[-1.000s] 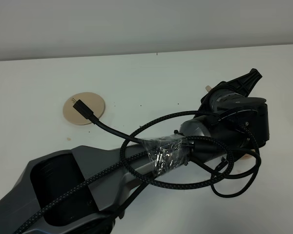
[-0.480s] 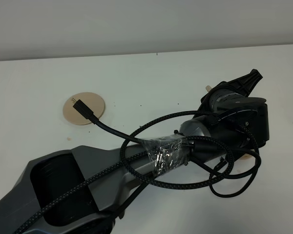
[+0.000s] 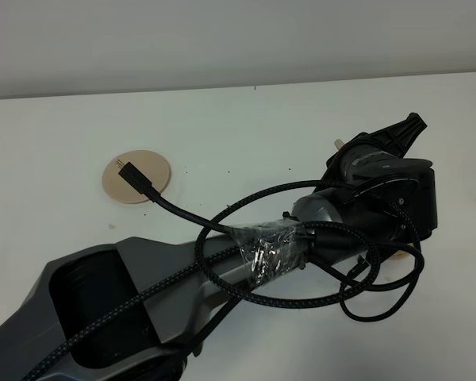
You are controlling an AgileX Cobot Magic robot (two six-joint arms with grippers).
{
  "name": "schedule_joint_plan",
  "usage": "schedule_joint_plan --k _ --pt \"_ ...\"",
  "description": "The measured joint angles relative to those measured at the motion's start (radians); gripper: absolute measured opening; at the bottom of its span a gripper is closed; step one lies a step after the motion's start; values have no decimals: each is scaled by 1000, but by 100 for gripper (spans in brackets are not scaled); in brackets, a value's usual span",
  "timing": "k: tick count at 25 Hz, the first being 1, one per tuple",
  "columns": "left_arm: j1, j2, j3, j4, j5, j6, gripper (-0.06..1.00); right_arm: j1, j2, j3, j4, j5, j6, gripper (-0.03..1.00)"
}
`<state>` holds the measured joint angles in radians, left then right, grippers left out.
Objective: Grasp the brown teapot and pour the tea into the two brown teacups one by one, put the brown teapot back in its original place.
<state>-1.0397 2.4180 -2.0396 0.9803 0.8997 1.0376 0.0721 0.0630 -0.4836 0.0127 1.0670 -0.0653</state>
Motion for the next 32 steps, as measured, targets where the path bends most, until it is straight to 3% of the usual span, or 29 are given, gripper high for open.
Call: schedule_joint_plan --k 32 --pt "0 0 0 9 -33 7 12 0 0 0 0 0 0 33"
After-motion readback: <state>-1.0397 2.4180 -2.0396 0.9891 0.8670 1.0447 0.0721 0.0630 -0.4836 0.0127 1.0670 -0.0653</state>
